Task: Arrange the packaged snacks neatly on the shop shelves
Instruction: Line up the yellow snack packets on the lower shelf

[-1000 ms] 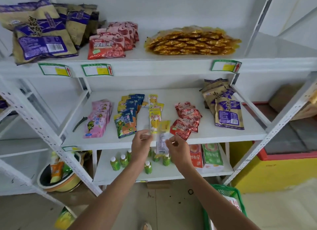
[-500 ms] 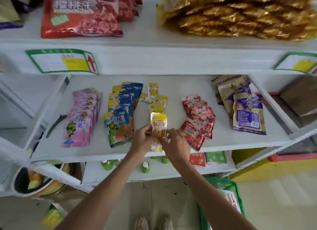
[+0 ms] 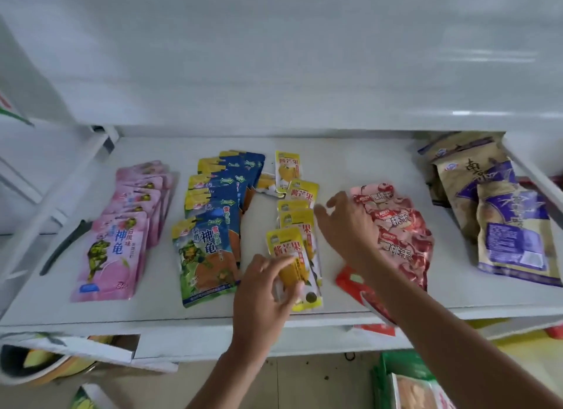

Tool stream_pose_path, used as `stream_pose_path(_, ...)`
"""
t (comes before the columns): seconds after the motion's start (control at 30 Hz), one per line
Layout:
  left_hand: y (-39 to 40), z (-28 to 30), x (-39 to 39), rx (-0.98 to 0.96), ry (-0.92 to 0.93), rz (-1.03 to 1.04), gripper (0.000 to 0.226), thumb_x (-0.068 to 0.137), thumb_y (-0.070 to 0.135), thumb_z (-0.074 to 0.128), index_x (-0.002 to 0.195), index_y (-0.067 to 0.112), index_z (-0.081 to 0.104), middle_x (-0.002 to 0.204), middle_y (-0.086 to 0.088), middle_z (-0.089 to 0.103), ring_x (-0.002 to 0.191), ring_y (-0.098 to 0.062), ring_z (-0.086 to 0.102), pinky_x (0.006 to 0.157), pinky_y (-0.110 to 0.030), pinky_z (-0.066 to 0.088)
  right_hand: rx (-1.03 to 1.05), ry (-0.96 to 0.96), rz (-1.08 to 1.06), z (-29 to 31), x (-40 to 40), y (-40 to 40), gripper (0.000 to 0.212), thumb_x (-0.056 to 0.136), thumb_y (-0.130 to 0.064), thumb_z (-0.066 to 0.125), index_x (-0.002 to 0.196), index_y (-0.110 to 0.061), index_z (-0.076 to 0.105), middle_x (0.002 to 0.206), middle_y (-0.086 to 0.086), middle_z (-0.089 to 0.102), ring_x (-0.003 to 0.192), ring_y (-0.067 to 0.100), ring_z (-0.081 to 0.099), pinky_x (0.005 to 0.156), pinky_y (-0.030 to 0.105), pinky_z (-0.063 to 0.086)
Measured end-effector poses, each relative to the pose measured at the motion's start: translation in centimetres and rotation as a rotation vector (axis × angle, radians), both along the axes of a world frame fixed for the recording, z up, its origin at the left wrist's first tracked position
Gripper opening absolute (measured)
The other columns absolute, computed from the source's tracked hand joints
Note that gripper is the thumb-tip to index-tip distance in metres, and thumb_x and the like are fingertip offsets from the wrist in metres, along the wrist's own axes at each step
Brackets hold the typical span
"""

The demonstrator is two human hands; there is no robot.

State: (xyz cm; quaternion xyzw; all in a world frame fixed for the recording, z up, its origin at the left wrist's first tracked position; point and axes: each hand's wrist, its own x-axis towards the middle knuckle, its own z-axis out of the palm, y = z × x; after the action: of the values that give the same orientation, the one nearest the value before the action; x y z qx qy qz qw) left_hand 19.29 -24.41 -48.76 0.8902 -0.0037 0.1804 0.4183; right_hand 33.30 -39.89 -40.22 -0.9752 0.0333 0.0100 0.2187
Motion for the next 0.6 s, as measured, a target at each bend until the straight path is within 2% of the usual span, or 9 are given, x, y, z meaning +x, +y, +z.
stream_pose_path(0.07,0.0,-0.1,-0.1,-0.007,0.0,0.006,0.044,0.093,0.053,0.066,0.134,0.037,0.065,0.107,0.01,0.054,0.093,-0.007,0.063,0.07,-0.03,0.058,-0.038,0.019,0.012,-0.6,4.4,1.5,0.053,0.101,-0.063,0.045,0.124,-0.015,0.054,0.112,0.007,0.066,0.089,0.026,0.061,0.071,0.035,0.045)
stream_pose_path(0.13,0.2,0.0,-0.3,0.001,-0.013,-0.003,0.046,0.093,0.054,0.064,0.137,0.041,0.063,0.108,0.011,0.053,0.095,-0.006,0.062,0.071,-0.027,0.058,-0.041,0.073,0.023,-1.0,8.1,3.5,0.065,0.101,-0.066,0.042,0.132,-0.009,0.048,0.126,0.013,0.062,0.108,0.032,0.061,0.082,0.041,0.045)
stream_pose_path(0.2,0.3,-0.1,-0.2,0.04,-0.024,0.0,0.048,0.093,0.054,0.064,0.139,0.044,0.061,0.106,0.014,0.05,0.093,-0.005,0.06,0.07,-0.022,0.057,-0.019,0.102,0.028,-1.0,10.7,5.5,0.075,0.098,-0.068,0.047,0.14,-0.006,0.044,0.137,0.017,0.056,0.125,0.035,0.056,0.093,0.044,0.044)
stream_pose_path(0.23,0.4,-0.1,-0.1,0.055,-0.022,0.003,0.048,0.093,0.054,0.064,0.14,0.046,0.06,0.105,0.014,0.048,0.091,-0.005,0.058,0.069,-0.02,0.055,-0.027,0.108,0.026,-1.0,11.6,6.5,0.078,0.095,-0.068,0.053,0.141,-0.006,0.044,0.139,0.018,0.055,0.127,0.035,0.055,0.097,0.044,0.044)
stream_pose_path(0.3,0.3,-0.2,0.2,0.067,-0.019,0.012,0.048,0.092,0.053,0.065,0.14,0.048,0.06,0.105,0.014,0.048,0.089,-0.006,0.058,0.067,-0.019,0.054,-0.069,0.139,0.008,-1.1,13.0,7.7,0.078,0.086,-0.061,0.069,0.139,-0.008,0.047,0.132,0.014,0.058,0.121,0.033,0.057,0.096,0.041,0.045)
stream_pose_path(0.37,0.3,-0.5,0.3,0.077,-0.037,0.006,0.048,0.092,0.052,0.066,0.139,0.048,0.06,0.106,0.015,0.049,0.09,-0.006,0.059,0.067,-0.019,0.055,-0.068,0.204,-0.011,-1.2,14.1,8.2,0.068,0.084,-0.048,0.078,0.134,-0.009,0.054,0.117,0.006,0.06,0.113,0.028,0.06,0.089,0.037,0.04)
stream_pose_path(0.47,0.6,-0.5,0.3,0.102,-0.05,0.019,0.047,0.091,0.052,0.065,0.137,0.05,0.059,0.105,0.019,0.048,0.09,-0.005,0.058,0.067,-0.018,0.055,0.116,0.257,-0.091,-1.6,15.6,8.3,0.047,0.092,-0.033,0.071,0.132,-0.014,0.056,0.124,0.006,0.062,0.12,0.029,0.059,0.098,0.039,0.036)
stream_pose_path(0.53,0.6,-0.5,0.3,0.104,-0.045,0.027,0.046,0.091,0.054,0.064,0.136,0.049,0.059,0.104,0.021,0.049,0.089,-0.003,0.057,0.067,-0.014,0.052,0.257,0.214,-0.128,-1.8,16.6,7.5,0.044,0.091,-0.039,0.068,0.128,-0.016,0.059,0.124,0.008,0.065,0.118,0.031,0.061,0.106,0.042,0.039)
stream_pose_path(0.6,0.5,-0.4,0.4,0.107,-0.036,0.032,0.046,0.091,0.055,0.063,0.136,0.045,0.062,0.103,0.022,0.049,0.091,0.001,0.055,0.069,-0.009,0.047,0.376,0.112,-0.192,-1.0,17.6,6.3,0.046,0.085,-0.047,0.071,0.12,-0.018,0.065,0.118,0.008,0.07,0.114,0.031,0.065,0.105,0.045,0.046)
